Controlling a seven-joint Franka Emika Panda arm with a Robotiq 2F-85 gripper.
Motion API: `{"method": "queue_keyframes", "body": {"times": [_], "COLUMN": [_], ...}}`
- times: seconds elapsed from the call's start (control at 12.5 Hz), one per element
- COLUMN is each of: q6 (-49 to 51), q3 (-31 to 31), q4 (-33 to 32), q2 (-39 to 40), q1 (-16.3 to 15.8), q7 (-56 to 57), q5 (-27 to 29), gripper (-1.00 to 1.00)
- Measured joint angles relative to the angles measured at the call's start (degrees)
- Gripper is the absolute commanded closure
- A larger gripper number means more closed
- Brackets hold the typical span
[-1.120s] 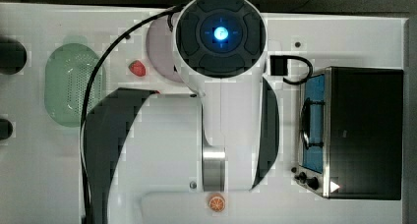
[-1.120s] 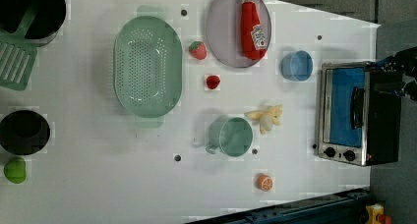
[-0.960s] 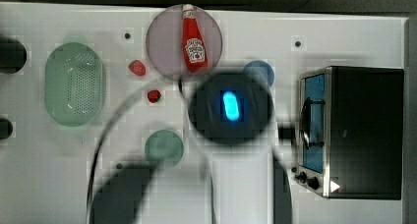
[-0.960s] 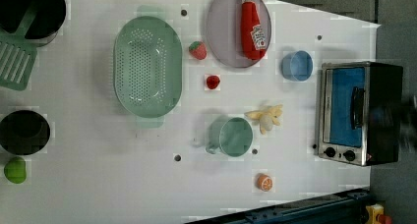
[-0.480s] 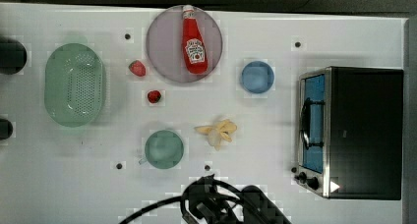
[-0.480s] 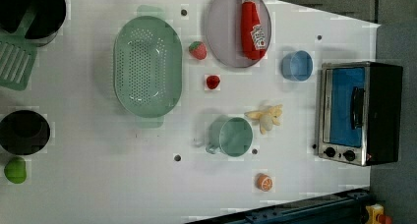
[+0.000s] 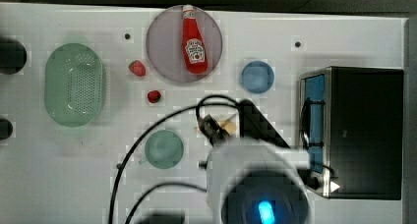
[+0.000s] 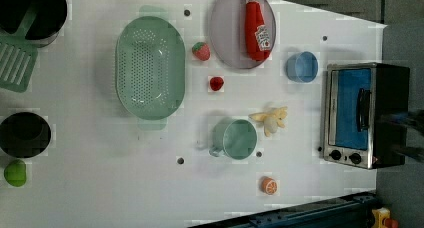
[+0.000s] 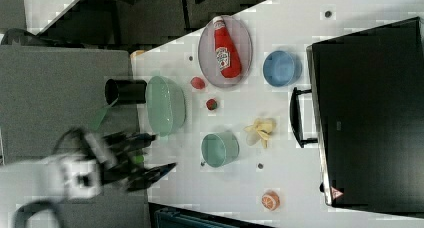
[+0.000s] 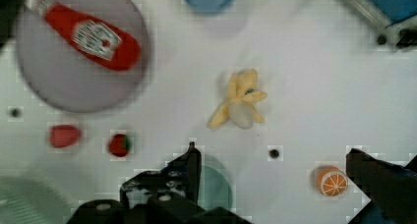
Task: Pick banana from table and place on oven.
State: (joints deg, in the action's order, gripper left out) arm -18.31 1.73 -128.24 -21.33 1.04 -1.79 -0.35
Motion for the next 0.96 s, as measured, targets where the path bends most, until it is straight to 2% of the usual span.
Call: {"method": "queue_keyframes", "body": {"times": [0.32, 0.72, 0.96], "q6": [-17.9, -32.4, -42.0], "q3": [1.6, 0.6, 0.6], "q4": [-8.7, -9.7, -11.4], "q2": [14.4, 27.5, 32.8], "q1": [-1.3, -0.5, -0.5], "q7": [-0.1, -0.1, -0.1], "q5": [-0.9, -1.6, -1.7], "gripper": [-1.0, -1.0, -1.0]}}
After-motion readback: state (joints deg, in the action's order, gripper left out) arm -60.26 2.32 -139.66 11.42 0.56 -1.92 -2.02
